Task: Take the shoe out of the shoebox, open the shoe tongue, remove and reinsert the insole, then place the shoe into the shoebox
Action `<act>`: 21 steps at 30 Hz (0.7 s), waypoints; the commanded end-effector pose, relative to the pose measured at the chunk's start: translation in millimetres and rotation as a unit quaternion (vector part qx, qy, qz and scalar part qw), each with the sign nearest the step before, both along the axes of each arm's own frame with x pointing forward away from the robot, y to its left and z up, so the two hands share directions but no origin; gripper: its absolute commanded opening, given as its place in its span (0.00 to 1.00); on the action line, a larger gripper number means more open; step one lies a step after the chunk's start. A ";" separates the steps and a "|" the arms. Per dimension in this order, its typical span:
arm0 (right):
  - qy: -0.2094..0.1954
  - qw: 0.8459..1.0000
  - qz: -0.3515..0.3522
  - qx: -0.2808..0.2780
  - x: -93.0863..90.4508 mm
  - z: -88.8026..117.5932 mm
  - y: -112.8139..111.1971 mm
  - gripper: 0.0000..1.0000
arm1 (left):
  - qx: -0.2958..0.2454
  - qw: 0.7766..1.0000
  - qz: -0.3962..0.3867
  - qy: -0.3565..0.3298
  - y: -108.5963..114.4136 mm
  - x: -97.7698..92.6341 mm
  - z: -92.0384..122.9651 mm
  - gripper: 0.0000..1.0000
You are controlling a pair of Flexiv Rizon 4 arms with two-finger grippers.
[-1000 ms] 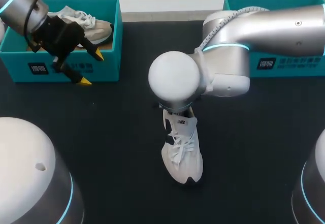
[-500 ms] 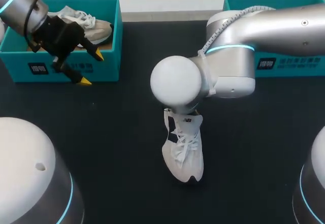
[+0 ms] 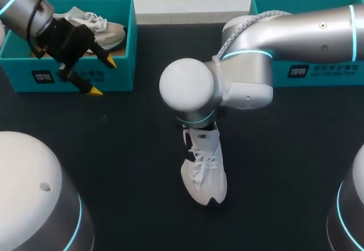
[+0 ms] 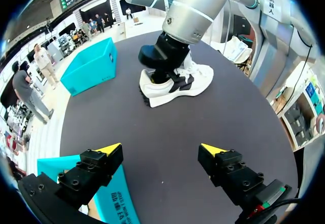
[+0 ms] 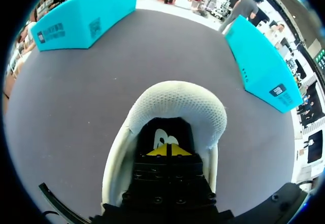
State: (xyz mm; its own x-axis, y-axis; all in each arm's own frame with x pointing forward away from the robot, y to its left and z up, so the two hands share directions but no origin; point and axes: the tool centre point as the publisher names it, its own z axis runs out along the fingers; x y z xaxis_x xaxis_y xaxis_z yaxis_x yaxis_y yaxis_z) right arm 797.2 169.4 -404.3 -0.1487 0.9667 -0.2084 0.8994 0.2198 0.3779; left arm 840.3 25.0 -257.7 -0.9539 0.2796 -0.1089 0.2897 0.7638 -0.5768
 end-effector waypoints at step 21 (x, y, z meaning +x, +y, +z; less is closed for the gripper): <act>0.001 0.999 0.013 0.039 -11.0 29.1 6.6 0.00 | 0.002 1.000 0.000 -0.001 0.2 -0.9 0.5 1.00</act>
State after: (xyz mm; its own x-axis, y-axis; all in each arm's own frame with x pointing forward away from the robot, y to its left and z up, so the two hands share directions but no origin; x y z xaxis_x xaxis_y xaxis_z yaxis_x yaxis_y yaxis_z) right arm 792.1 179.7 -387.3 -0.1752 0.9753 -0.1349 0.9078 0.2130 0.3614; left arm 840.3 25.0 -257.7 -0.9539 0.2797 -0.1088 0.2897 0.7638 -0.5768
